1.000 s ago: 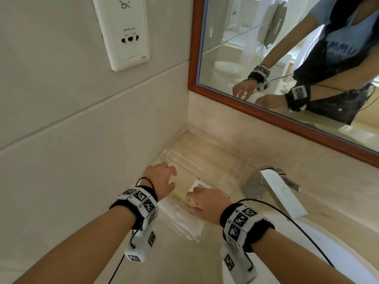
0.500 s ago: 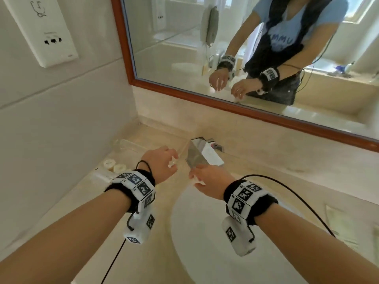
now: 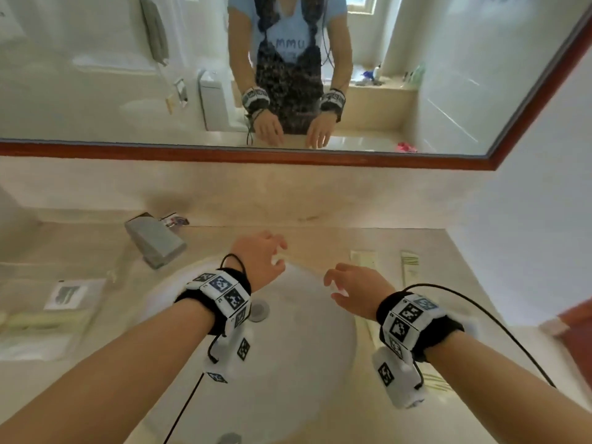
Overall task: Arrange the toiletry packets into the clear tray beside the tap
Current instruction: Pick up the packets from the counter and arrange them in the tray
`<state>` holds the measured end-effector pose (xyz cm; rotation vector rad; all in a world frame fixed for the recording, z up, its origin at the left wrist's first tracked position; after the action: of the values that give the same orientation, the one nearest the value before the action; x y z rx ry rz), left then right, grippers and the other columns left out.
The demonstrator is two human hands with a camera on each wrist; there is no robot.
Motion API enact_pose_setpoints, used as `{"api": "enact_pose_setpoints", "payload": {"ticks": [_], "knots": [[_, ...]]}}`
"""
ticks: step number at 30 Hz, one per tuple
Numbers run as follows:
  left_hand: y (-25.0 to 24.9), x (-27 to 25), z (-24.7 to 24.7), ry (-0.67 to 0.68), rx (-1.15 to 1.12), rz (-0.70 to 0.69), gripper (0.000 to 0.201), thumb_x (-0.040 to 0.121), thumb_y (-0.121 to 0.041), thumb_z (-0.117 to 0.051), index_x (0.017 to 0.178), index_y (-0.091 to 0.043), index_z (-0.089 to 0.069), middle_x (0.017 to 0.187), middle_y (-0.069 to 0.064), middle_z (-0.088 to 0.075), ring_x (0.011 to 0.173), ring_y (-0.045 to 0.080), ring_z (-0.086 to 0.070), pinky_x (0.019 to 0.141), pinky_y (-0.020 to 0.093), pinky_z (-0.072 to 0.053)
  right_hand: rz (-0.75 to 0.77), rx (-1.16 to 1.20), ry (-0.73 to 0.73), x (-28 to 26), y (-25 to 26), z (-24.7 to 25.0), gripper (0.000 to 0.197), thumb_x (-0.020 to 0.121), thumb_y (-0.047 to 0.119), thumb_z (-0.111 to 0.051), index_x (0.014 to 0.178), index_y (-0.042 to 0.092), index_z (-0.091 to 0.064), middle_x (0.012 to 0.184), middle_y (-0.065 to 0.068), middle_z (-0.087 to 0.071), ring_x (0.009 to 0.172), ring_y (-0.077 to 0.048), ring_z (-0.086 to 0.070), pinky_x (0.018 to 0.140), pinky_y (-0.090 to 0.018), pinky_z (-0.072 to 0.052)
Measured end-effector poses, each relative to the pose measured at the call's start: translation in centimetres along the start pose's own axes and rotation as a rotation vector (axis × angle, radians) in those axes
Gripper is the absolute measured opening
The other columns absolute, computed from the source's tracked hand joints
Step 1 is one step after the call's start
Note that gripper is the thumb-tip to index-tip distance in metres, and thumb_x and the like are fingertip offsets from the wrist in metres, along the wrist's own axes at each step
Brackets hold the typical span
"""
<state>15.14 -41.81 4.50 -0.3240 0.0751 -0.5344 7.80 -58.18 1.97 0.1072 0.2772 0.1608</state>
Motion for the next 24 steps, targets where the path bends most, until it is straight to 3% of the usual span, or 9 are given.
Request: {"api": "enact_pose_setpoints", "payload": {"ticks": [5,10,16,20,24], "knots": [[-7.6,3.7,-5.8,0.157,0.012,-0.123,0.032,0.089,-0.03,-0.05,0.12,-0.025,-0.052,0.118,0.0,-0.057,0.099,0.02,-0.059,0.09,0.032,-0.047,-0.199,0.04,0.048,-4.3,-7.4,-2.9,0.033,0.095,0.024,-0.048,0.128,0.022,-0.049,0.129,-0.001,-0.054,0.113,-0.024,-0.058,0.09,-0.033,-0.048],[-12.2,7.1,-11.2,0.266,0.09,-0.223,0.042,0.088,-0.03,-0.05,0.129,-0.024,-0.042,0.135,0.003,-0.043,0.122,0.021,-0.044,0.101,0.036,-0.041,-0.423,0.126,0.023,-5.8,-12.9,-4.8,0.041,0.095,0.022,-0.046,0.135,0.022,-0.039,0.132,-0.003,-0.046,0.105,-0.025,-0.06,0.085,-0.036,-0.053],[-13.1,11.2,-15.0,0.334,0.158,-0.192,0.062,0.086,-0.037,-0.055,0.141,-0.026,-0.027,0.154,0.004,-0.018,0.141,0.023,-0.018,0.112,0.041,-0.03,-0.611,0.205,-0.02,-3.3,-16.1,-6.5,0.062,0.095,0.025,-0.048,0.148,0.028,-0.015,0.142,-0.01,-0.03,0.121,-0.027,-0.045,0.087,-0.035,-0.051],[-12.9,12.7,-17.0,0.427,0.17,-0.158,0.082,0.08,-0.049,-0.057,0.146,-0.029,-0.012,0.158,0.007,0.0,0.146,0.024,-0.001,0.119,0.043,-0.02,-0.703,0.205,-0.005,-1.5,-16.9,-7.7,0.072,0.094,0.03,-0.048,0.151,0.029,-0.004,0.14,-0.012,-0.031,0.124,-0.028,-0.039,0.089,-0.034,-0.048],[-12.5,13.2,-18.3,0.471,0.097,-0.097,0.085,0.078,-0.047,-0.056,0.146,-0.03,-0.01,0.158,0.006,-0.006,0.146,0.024,-0.005,0.119,0.043,-0.019,-0.75,0.145,0.002,-0.3,-17.4,-8.1,0.075,0.095,0.025,-0.046,0.152,0.019,0.002,0.136,-0.018,-0.036,0.123,-0.03,-0.039,0.099,-0.033,-0.043]]}}
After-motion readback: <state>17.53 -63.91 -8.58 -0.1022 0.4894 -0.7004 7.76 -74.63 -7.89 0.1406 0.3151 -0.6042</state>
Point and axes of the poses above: each hand's wrist, its own x-axis towards the middle knuckle, its own z-axis out of the back of the hand, y = z × x, the point moved 4 cm from there along x, towards the middle knuckle
